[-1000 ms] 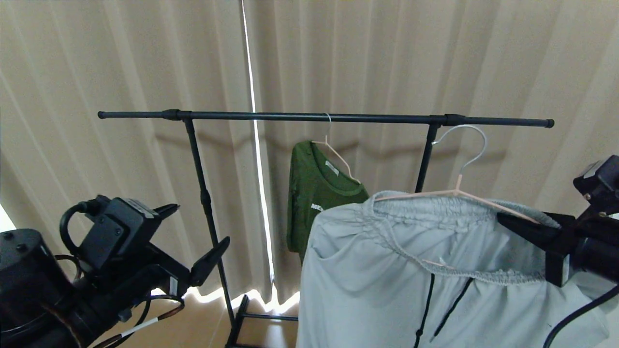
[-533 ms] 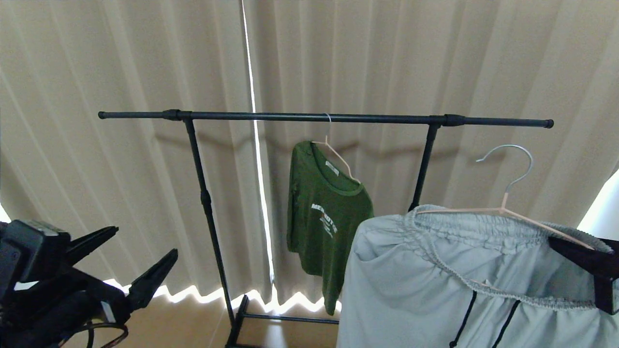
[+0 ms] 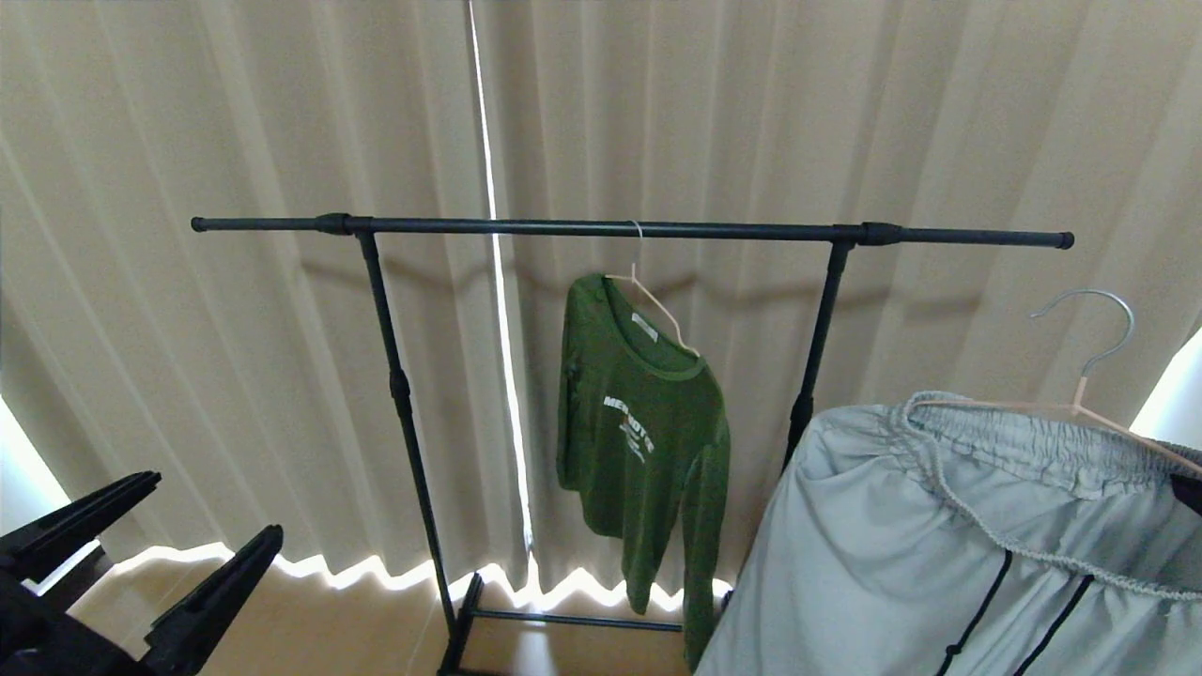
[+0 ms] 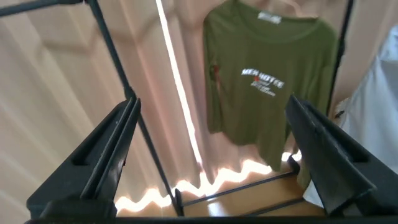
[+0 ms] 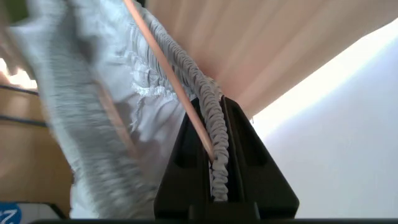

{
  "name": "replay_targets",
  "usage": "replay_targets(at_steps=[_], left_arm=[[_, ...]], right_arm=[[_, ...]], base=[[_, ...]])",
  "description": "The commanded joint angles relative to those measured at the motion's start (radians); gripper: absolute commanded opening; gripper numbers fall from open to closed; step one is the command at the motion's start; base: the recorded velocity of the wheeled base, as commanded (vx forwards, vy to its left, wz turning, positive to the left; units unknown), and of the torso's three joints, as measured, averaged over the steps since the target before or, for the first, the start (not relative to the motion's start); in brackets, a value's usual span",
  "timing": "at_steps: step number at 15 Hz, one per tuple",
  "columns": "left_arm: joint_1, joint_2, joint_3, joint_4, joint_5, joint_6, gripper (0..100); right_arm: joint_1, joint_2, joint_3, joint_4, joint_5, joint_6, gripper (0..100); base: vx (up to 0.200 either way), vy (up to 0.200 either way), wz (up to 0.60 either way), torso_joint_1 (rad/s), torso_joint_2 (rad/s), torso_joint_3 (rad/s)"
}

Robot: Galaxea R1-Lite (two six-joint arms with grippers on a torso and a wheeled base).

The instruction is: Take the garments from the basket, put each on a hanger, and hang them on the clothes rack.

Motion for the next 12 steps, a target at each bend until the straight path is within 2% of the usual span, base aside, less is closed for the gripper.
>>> replay_targets(at_steps=[1, 4, 5, 6, 12], left_arm=[[-0.003, -0.177, -0.019, 0.118, -0.036, 0.004, 100], [-0.003, -0.253, -0.092, 0.314, -0.069, 0.004, 100], [-0.003, -0.261, -0.103, 0.345, -0.069, 0.003, 100], [-0.003, -0.272, -0.125, 0.394, -0.069, 0.003, 100], [-0.003, -0.273, -0.125, 0.414, -0.069, 0.006, 100]], right_arm=[[-0.005, 0.029, -0.004, -0.012, -0.017, 0.001, 0], [0.031, 0.045, -0.031, -0.014, -0.012, 0.002, 0], [0.042, 0.051, -0.038, -0.014, -0.012, 0.002, 0], [0.061, 0.069, -0.054, -0.014, -0.012, 0.005, 0], [0.102, 0.160, -0.070, -0.076, -0.015, 0.042, 0]], base=[[0.000, 0.000, 0.00, 0.000, 0.00, 0.000], [0.000, 0.000, 0.00, 0.000, 0.00, 0.000], [0.000, 0.000, 0.00, 0.000, 0.00, 0.000], [0.200, 0.000, 0.00, -0.002, 0.00, 0.002], [0.200, 0.000, 0.00, 0.004, 0.00, 0.002]])
